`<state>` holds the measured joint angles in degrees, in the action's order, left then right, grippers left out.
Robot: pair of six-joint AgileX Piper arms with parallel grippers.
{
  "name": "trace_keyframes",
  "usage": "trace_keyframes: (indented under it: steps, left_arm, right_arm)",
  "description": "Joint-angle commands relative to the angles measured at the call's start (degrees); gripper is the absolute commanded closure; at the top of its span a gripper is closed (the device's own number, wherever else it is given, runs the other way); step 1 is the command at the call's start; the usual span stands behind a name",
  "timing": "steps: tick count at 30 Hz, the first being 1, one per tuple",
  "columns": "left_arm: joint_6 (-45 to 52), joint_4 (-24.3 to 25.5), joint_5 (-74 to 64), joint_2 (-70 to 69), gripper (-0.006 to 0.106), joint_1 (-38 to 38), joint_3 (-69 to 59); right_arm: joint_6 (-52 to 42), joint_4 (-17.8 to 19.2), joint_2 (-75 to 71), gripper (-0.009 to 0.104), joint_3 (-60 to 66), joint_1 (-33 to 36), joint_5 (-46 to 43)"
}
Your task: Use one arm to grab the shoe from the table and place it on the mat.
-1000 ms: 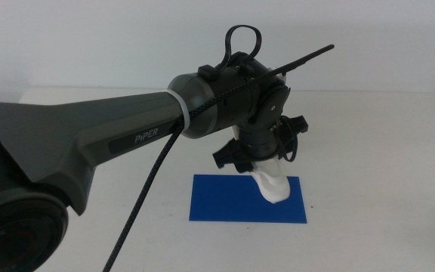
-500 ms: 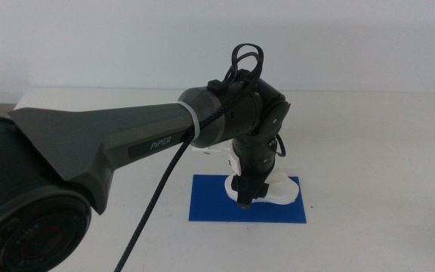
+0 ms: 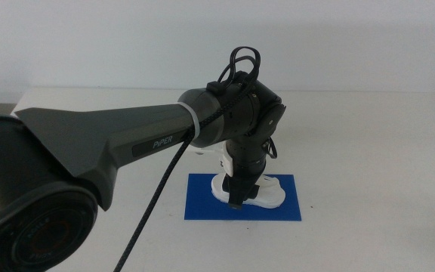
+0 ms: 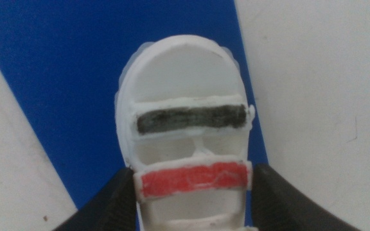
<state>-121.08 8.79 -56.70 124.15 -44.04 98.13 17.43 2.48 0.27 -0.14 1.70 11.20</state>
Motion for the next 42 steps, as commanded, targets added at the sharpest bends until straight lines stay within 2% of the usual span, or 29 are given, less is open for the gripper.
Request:
trace_keyframes:
  steps: [1,2,3,5,7,10,14,17,20,21,23,25,28,30,35,42]
  left_arm:
    - [-0.8,-0.2,-1.3,0.6,0.079,0.2,-0.3]
    - [-0.8,-0.7,-1.3,0.6,0.056,0.2,-0.3]
    - [-0.8,-1.5,-1.3,0.6,0.039,0.2,-0.3]
    - [-0.8,-1.6,-1.3,-0.1,0.021,0.2,-0.2]
    - [0.2,-1.4,-1.6,-2.2,0.006,0.2,-0.2]
    - [9.2,-0.2,-2.6,-8.4,0.007,0.2,-0.2]
    - [31.4,3.7,-1.6,-20.8,0.007,0.2,-0.2]
    - [56.3,10.5,-2.0,-28.5,0.007,0.2,-0.3]
    - [81.6,13.0,-5.2,-34.6,0.007,0.8,-2.9]
    - [85.2,14.5,-5.7,-37.3,0.007,1.2,-5.7]
    - [85.3,16.8,-0.3,-43.1,0.007,3.0,-12.7]
    - [89.3,15.2,10.7,-50.9,0.007,6.4,-21.8]
    - [100.2,6.3,28.0,-62.6,0.007,13.9,-36.6]
    - [104.2,2.8,34.9,-69.9,0.007,19.0,-45.7]
    - [104.6,2.7,38.8,-83.0,0.007,27.0,-60.4]
    - [104.6,2.7,38.8,-96.3,0.007,29.4,-70.1]
  right_arm:
    - [-0.2,0.3,-0.3,0.016,0.1,0.0,-0.6]
    - [-0.2,0.3,-0.3,0.016,0.1,0.0,-0.6]
    - [-0.2,0.3,-0.3,0.016,0.1,0.0,-0.6]
    - [-0.2,0.3,-0.3,0.016,0.1,0.0,-0.6]
    - [-0.2,0.3,-0.3,0.016,0.1,0.0,-0.6]
    - [-0.2,0.3,-0.3,0.016,0.1,0.0,-0.6]
    - [-0.2,0.3,-0.3,0.016,0.1,0.0,-0.6]
    - [-0.2,0.3,-0.3,0.016,0.1,0.0,-0.6]
    - [-0.2,0.3,-0.3,0.016,0.1,0.0,-0.6]
    - [-0.2,0.3,-0.3,0.016,0.1,0.0,-0.6]
    - [-0.2,0.3,-0.3,0.016,0.1,0.0,-0.6]
    - [-0.2,0.3,-0.3,0.016,0.1,0.0,-0.6]
    - [-0.2,0.3,-0.3,0.016,0.1,0.0,-0.6]
    - [-0.2,0.3,-0.3,0.016,0.1,0.0,-0.6]
    - [-0.2,0.3,-0.3,0.016,0.1,0.0,-0.6]
    - [-0.2,0.3,-0.3,0.016,0.1,0.0,-0.6]
